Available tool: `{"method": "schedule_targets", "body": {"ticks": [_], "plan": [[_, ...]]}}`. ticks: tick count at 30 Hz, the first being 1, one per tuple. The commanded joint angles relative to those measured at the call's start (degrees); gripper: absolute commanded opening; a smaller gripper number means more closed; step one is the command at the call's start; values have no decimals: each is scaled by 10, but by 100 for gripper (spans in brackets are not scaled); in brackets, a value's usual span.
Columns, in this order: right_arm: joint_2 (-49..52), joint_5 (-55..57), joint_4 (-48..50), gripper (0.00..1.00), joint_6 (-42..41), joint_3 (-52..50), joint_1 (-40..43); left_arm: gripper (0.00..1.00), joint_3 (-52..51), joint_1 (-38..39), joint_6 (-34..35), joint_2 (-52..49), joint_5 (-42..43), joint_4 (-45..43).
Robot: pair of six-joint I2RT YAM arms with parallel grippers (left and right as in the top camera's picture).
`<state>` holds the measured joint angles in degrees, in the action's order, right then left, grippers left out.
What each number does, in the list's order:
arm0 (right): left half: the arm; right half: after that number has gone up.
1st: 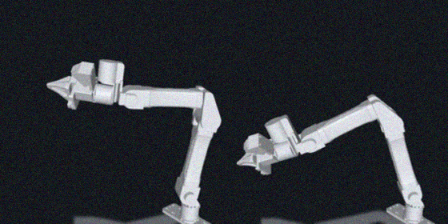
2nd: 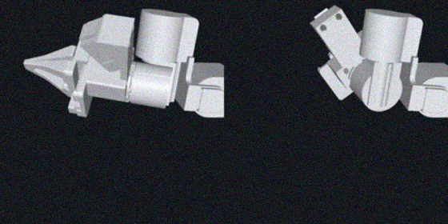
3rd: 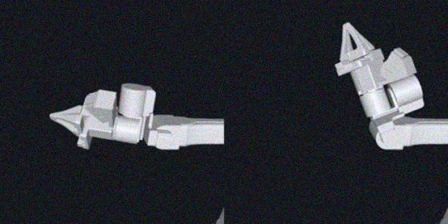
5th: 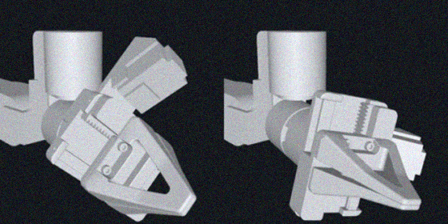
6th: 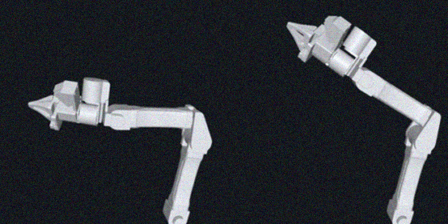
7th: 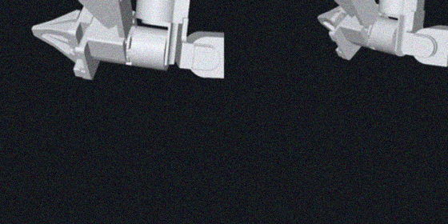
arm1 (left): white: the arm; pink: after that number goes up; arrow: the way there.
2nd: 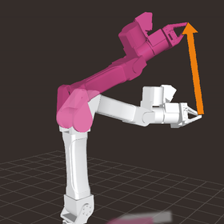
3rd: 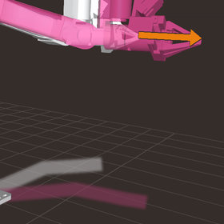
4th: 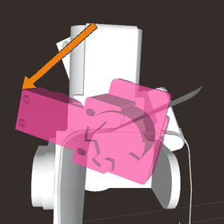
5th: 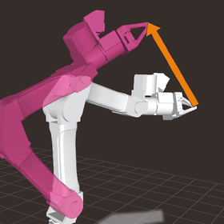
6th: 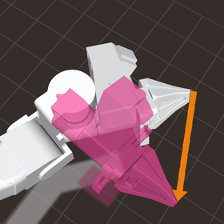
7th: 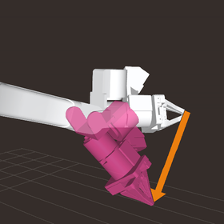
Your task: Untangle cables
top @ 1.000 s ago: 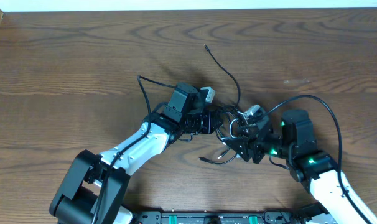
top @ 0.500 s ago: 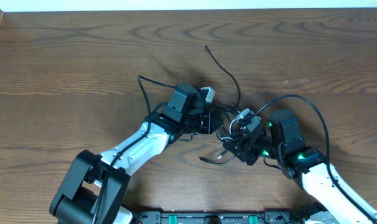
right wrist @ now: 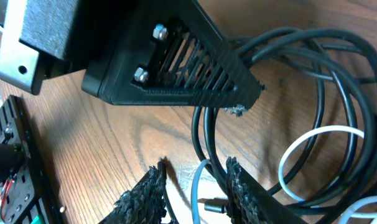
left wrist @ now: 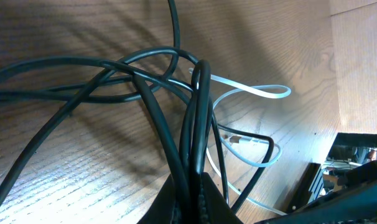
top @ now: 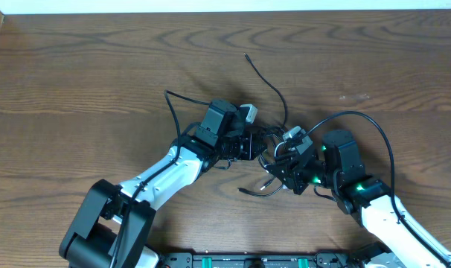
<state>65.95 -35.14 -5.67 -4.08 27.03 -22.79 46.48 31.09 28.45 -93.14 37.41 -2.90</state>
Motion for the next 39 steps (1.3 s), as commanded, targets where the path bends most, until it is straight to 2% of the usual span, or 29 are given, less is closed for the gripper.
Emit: {"method": "schedule_targets", "body": {"ticks": [1,3,7,16,20,26,32,34,37,39], "plan": [[0,-1,-4,30,-4,1,-5,8,2,2,-10,-4,10,0],[0,2,-4,24,-4,1,-5,8,2,2,-10,-4,10,0],[0,5,-1,1,-5,1,-5,8,2,2,-10,-4,10,0],[-15,5,69,1,-75,3,3,8,2,2,-10,-4,0,17],[-61,5,85,1,-104,3,29,8,2,2,-10,-4,-67,66],[-158,7,59,1,-110,3,96,8,2,2,-10,-4,-141,129],[-227,64,-11,1,-113,3,158,8,2,2,-1,-4,-146,123],[-231,59,-40,6,-114,3,162,8,2,2,0,-4,-145,115],[-225,23,-92,24,-113,3,157,8,2,2,35,-4,-145,105],[-216,-6,-132,46,-113,3,150,8,2,2,70,-4,-145,96]]}}
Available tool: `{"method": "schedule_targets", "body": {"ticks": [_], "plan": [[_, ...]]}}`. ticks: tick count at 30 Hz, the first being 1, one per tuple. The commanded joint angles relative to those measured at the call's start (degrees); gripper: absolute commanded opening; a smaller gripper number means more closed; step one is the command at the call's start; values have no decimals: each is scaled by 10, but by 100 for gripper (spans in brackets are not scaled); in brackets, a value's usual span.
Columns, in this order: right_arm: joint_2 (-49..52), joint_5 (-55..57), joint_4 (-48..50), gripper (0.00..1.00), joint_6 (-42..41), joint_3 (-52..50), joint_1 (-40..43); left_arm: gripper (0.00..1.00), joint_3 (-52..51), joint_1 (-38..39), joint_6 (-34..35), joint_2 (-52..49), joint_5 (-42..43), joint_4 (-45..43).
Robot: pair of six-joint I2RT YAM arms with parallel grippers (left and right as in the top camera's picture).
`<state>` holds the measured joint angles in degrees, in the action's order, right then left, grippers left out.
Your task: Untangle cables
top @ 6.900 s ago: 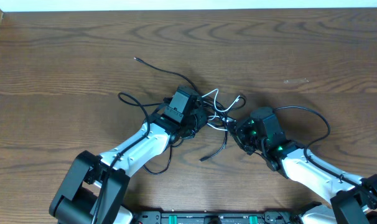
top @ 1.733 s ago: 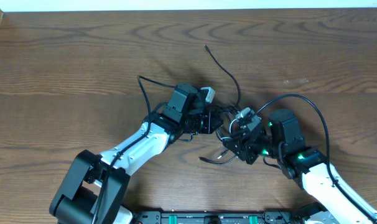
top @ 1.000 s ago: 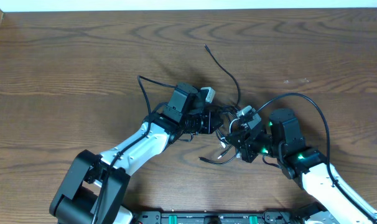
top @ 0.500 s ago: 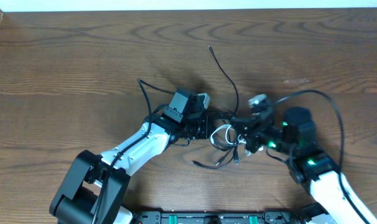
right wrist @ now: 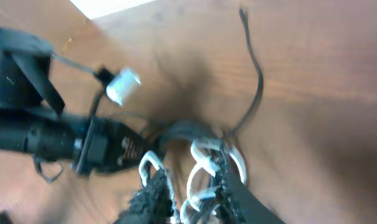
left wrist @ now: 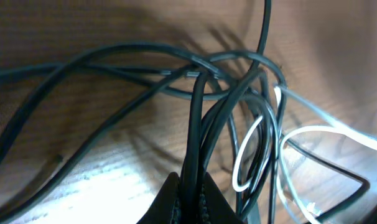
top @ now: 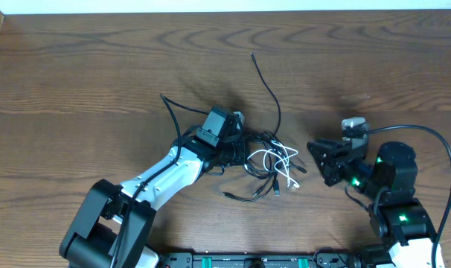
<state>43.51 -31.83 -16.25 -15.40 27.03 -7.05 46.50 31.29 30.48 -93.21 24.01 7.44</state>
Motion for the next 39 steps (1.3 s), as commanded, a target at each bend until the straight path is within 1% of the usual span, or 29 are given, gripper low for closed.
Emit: {"method": "schedule_targets", "body": {"ticks": [1,2,3,7,15,19,22,23,25,26,27,28,31,33,36,39], "plan": [[14,-45,-36,49,0,3,-10,8,2,0,58,-3,-11,-8],[20,-48,-47,54,1,3,-14,8,2,0,66,-3,-11,-12],[26,-48,-52,57,3,3,-17,8,2,0,67,-3,-10,-13],[57,-48,-50,61,11,3,-30,8,2,0,67,-3,0,-15],[129,-48,-13,62,18,3,-69,8,2,0,68,-3,15,-16],[176,-47,24,60,20,3,-101,8,2,0,68,-3,15,-18],[213,-47,67,52,19,3,-122,8,2,0,70,-3,15,-17],[224,-47,82,48,19,3,-127,8,2,1,70,-3,15,-18],[245,-45,112,34,19,3,-136,8,2,1,72,-3,15,-17],[253,-45,124,22,19,3,-139,8,2,1,72,-3,15,-17],[260,-45,135,6,19,3,-140,8,2,1,72,-3,15,-17],[264,-45,145,1,19,3,-140,8,2,1,71,-3,15,-17],[263,-45,181,1,11,3,-136,8,2,1,71,-3,14,-17],[252,-45,206,1,-8,3,-127,8,2,1,71,-3,14,-15],[218,-45,233,1,-35,4,-103,8,2,1,71,-3,14,-12],[170,-45,235,1,-59,4,-70,8,2,1,71,-3,5,-2]]}}
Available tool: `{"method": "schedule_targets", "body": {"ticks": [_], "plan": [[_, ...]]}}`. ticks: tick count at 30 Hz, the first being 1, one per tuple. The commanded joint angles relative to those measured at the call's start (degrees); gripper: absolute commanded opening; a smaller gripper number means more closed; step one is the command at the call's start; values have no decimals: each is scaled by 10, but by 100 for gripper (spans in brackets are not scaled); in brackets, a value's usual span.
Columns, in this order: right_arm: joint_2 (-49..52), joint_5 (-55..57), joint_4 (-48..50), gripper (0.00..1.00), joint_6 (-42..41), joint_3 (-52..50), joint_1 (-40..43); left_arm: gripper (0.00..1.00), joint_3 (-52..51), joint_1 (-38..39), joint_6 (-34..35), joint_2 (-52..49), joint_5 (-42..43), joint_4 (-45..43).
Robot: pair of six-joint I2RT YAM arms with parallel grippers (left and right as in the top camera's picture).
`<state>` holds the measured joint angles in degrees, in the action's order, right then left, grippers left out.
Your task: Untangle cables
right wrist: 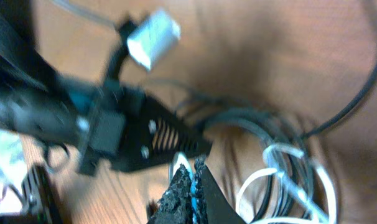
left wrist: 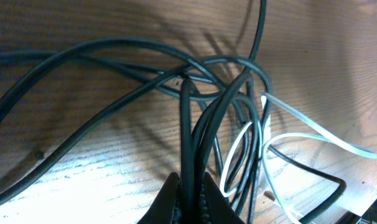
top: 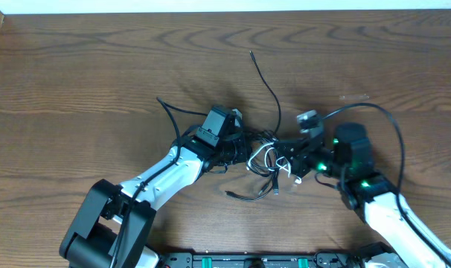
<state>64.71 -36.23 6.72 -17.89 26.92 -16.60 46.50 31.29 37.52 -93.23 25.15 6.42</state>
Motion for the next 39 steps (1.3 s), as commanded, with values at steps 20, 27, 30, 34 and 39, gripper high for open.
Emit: {"method": "schedule_targets", "body": {"ticks": [20,27,30,34,39], "plan": [[-169,93,-176,1,-41,5,125,79,2,1,74,-3,96,-18],[-169,139,-213,1,-42,5,125,79,2,19,86,-3,96,6],[-169,143,-218,1,-42,5,125,79,2,40,152,-3,21,53],[-168,143,-227,1,-42,5,125,79,2,80,249,-3,-74,76],[-168,143,-240,1,-42,5,125,74,2,137,327,-4,-199,42]]}}
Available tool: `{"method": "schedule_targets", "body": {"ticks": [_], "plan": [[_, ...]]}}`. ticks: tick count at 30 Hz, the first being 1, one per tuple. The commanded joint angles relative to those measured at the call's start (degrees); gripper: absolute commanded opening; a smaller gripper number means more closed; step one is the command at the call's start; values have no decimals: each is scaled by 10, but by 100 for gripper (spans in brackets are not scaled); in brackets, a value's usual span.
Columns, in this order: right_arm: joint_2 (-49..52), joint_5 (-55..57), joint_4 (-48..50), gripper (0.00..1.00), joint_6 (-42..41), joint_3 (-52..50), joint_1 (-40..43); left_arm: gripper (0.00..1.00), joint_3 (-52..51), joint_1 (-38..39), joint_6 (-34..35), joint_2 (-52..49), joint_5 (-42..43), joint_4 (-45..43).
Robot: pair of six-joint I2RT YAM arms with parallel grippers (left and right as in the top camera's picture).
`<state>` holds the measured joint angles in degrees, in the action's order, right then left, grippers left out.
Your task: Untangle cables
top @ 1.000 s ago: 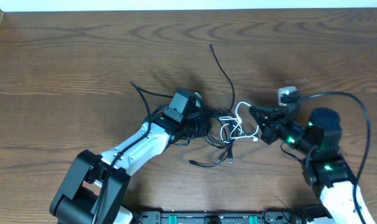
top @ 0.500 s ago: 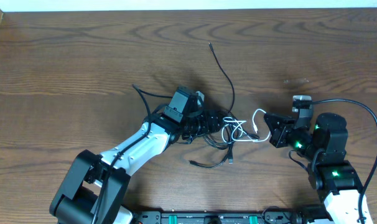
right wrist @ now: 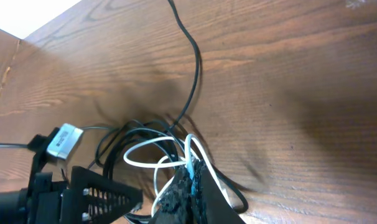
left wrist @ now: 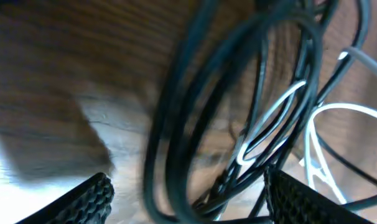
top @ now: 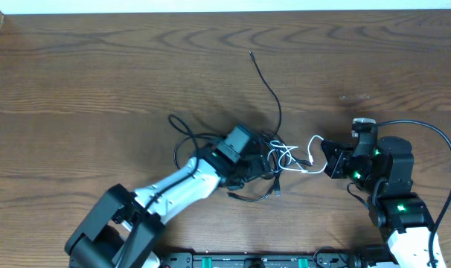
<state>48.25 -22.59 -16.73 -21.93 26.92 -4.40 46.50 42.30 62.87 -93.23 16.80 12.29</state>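
Note:
A knot of black cables lies at mid-table, one long strand running to the back. A thin white cable is tangled in its right side. My left gripper sits low over the knot, jaws wide open, with blurred black loops and white cable between its fingers. My right gripper stands right of the knot, shut on the white cable, which runs from it back into the knot. In its own view the right gripper pinches that cable.
The brown wooden table stretches wide on all sides of the knot. A cardboard edge shows at the far left corner. The arms' base rail runs along the front edge. The right arm's own black lead arcs behind it.
My left gripper was shut on the black bundle; it is now open and sits further right. My right gripper, shut on the white cable, has moved away to the right, drawing white cable out of the knot.
At first both grippers were at the knot, the left shut on black cables and the right open. Then the right stood off to the right, open. Then it was back at the knot, shut on the white cable. Now it holds that cable further right, and the left is open.

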Motion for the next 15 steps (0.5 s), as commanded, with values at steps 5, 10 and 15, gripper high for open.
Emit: {"method": "schedule_targets", "body": {"ticks": [5,10,15], "plan": [[-3,6,-25,1,-1,5,3,8,2,61,72,-4,-200,-27],[-3,6,-51,1,-1,5,3,8,2,47,47,2,-250,-28],[-3,-62,-82,1,-1,5,3,8,2,-28,47,35,-241,-75]]}}
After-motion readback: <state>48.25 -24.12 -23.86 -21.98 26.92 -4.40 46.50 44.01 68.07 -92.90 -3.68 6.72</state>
